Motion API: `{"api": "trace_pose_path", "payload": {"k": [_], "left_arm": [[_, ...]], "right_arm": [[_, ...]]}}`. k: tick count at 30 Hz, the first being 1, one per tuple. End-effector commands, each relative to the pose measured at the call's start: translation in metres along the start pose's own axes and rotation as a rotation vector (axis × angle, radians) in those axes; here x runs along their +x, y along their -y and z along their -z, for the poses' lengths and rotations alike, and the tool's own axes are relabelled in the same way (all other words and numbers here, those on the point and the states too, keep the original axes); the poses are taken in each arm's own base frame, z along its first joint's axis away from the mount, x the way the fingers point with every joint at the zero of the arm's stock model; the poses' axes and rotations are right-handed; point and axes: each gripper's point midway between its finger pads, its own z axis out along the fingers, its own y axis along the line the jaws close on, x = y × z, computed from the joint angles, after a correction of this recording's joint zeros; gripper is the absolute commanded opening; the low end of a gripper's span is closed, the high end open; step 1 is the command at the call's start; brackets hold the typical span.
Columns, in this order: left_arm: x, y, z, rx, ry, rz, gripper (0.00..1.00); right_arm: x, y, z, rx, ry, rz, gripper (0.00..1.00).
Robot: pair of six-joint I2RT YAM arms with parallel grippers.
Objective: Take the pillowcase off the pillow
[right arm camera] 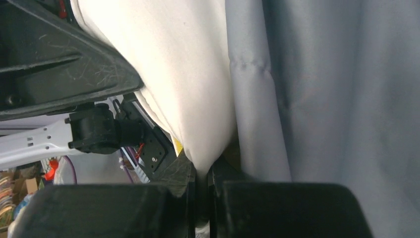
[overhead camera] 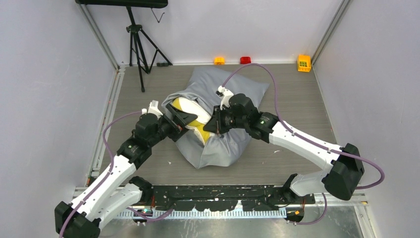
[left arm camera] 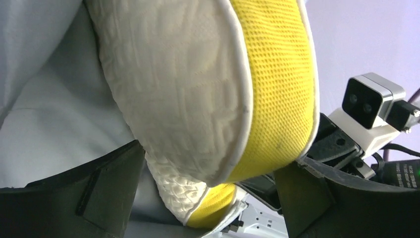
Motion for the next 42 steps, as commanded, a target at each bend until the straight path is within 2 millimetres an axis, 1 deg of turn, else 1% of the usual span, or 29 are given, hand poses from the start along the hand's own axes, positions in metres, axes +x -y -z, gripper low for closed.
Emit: {"api": "trace_pose_path", "payload": {"k": [1,3,4,5,7,8,9,10,11,15,19,22,25,29,36,40,42], "left_arm": [[-0.019,-0.004,-0.011,0.014,0.117,-0.014,0.99],[-0.02,-0.008,-0.016,0.011,0.123,-0.018,0.95],[-0.02,-0.01,-0.018,0.012,0.122,-0.026,0.88],[-0.018,-0.011,-0.02,0.016,0.114,-0.037,0.75],[-0.017,-0.003,-0.025,0.072,0.11,-0.065,0.35],[-0.017,-0.002,-0.027,0.086,0.108,-0.067,0.15],[-0.017,-0.002,-0.028,0.09,0.107,-0.071,0.02],[-0.016,-0.002,-0.029,0.091,0.104,-0.076,0.0],[-0.016,-0.002,-0.029,0.087,0.101,-0.081,0.0],[-0.017,-0.002,-0.028,0.082,0.104,-0.098,0.0],[-0.017,-0.01,-0.024,0.063,0.112,-0.102,0.0],[-0.016,-0.014,-0.021,0.058,0.12,-0.101,0.0],[-0.017,-0.015,-0.018,0.054,0.128,-0.103,0.0],[-0.018,-0.013,-0.014,0.053,0.132,-0.106,0.0],[-0.021,-0.005,-0.01,0.065,0.14,-0.114,0.0],[-0.023,-0.003,-0.01,0.067,0.148,-0.115,0.0],[-0.023,-0.002,-0.012,0.063,0.149,-0.116,0.0]], "right_arm": [[-0.013,-0.031,0.009,-0.124,0.06,0.049,0.0],[-0.007,-0.029,0.01,-0.12,0.047,0.053,0.0],[-0.004,-0.027,0.011,-0.116,0.04,0.055,0.0],[-0.001,-0.026,0.012,-0.114,0.036,0.058,0.0],[0.003,-0.024,0.014,-0.107,0.03,0.062,0.0],[0.005,-0.022,0.016,-0.099,0.027,0.064,0.02],[0.006,-0.02,0.017,-0.093,0.027,0.067,0.14],[0.008,-0.018,0.019,-0.082,0.027,0.07,0.26],[0.009,-0.015,0.021,-0.069,0.03,0.071,0.33],[0.009,-0.002,0.032,-0.01,0.077,0.077,0.52],[0.008,0.0,0.045,0.006,0.105,0.077,0.62],[0.007,0.003,0.051,0.029,0.113,0.075,0.68],[0.003,0.008,0.058,0.071,0.13,0.054,0.71],[0.003,0.023,0.066,0.167,0.135,0.026,0.68],[0.031,0.039,0.066,0.216,0.051,-0.005,0.64],[0.057,0.037,0.057,0.16,-0.035,-0.048,0.64],[0.071,0.036,0.05,0.133,-0.085,-0.074,0.62]]}}
